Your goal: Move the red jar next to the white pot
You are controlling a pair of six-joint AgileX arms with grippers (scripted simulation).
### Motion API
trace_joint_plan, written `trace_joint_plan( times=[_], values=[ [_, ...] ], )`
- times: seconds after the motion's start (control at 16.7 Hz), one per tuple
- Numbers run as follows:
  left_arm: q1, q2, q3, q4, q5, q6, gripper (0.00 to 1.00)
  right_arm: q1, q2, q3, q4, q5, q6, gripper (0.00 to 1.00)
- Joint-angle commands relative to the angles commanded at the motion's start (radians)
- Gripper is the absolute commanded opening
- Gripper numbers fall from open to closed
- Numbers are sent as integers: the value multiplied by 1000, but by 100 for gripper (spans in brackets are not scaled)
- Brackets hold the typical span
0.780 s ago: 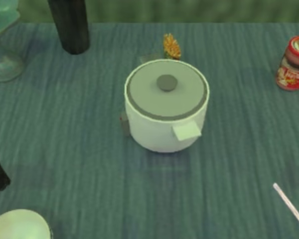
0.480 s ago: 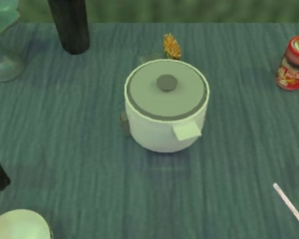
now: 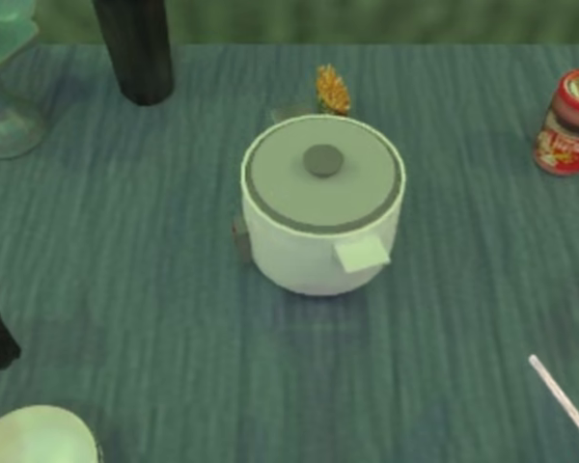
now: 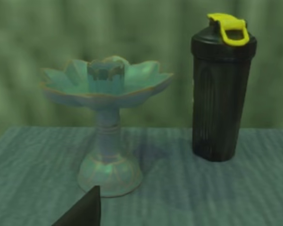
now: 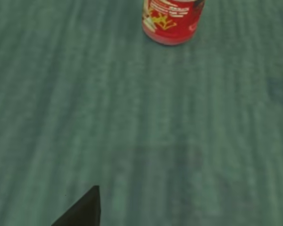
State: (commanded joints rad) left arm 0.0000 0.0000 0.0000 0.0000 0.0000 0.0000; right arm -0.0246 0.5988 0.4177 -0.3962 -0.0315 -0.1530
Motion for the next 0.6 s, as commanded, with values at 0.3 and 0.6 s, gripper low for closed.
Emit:
trace_joint_plan(
  times=[0.3,0.6],
  values=[
    [0,0,0,0,0,0,100,-15,475,426,-267,-35,-142,100],
    [0,0,0,0,0,0,100,-30,954,939,-512,-76,-300,100]
  ],
)
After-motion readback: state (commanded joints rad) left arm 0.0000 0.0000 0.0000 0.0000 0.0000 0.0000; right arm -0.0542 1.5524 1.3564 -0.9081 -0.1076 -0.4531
